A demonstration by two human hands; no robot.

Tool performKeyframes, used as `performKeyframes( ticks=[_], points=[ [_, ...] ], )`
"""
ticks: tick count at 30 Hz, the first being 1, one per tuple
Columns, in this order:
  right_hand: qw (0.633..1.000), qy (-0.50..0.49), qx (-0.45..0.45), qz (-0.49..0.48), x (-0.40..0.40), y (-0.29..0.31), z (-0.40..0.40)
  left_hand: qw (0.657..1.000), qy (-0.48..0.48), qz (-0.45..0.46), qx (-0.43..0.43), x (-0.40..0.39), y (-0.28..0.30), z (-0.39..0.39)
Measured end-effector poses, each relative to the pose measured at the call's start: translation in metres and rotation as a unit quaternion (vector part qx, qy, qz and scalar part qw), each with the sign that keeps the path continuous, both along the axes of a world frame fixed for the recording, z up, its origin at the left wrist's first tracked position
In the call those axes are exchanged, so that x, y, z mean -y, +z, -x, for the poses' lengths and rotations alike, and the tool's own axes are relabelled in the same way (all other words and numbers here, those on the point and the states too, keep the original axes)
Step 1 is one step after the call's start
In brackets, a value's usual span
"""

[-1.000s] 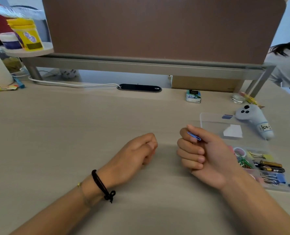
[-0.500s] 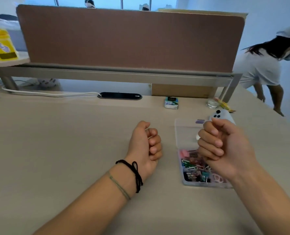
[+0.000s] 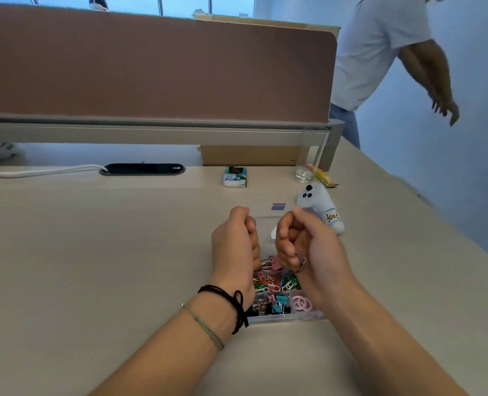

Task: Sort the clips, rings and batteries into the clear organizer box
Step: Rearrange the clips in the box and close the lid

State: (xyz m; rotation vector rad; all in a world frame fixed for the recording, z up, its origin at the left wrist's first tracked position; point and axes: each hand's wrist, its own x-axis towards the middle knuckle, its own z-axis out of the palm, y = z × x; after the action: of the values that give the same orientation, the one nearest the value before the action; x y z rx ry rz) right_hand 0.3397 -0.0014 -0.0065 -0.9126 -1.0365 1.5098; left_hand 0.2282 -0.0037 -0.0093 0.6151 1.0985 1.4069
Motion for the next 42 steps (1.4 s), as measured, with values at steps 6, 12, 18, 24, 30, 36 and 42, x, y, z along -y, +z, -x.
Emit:
performKeyframes(
  ticks=[6, 12, 18, 24, 30, 36, 42],
  points=[
    [0.999, 0.007, 0.044, -0.019, 0.004, -0.003, 0.002, 0.999, 0.011, -0.002, -0.031, -0.003, -0.003, 0.005],
    [0.999, 0.032, 0.031, -0.029, 0.005, -0.003, -0.003, 0.998, 0.038, 0.022, -0.044, -0.006, -0.003, 0.009],
    [0.998, -0.012, 0.020, -0.055, 0.003, -0.003, -0.013, 0.999, 0.012, -0.023, -0.022, -0.002, 0.003, 0.004],
    [0.997, -0.064, -0.006, -0.041, -0.003, 0.001, -0.027, 0.980, -0.095, -0.118, -0.130, 0.005, 0.002, -0.009],
    [0.996, -0.077, 0.012, -0.049, -0.003, 0.003, -0.027, 0.971, -0.143, -0.144, -0.123, 0.006, -0.005, -0.010],
    [0.989, -0.119, 0.061, -0.057, -0.003, 0.007, -0.034, 0.957, -0.239, -0.140, -0.090, 0.010, 0.000, -0.001],
    [0.921, -0.076, 0.344, -0.169, 0.007, 0.013, -0.035, 0.906, -0.173, -0.187, -0.339, 0.001, 0.004, 0.034]
  ],
)
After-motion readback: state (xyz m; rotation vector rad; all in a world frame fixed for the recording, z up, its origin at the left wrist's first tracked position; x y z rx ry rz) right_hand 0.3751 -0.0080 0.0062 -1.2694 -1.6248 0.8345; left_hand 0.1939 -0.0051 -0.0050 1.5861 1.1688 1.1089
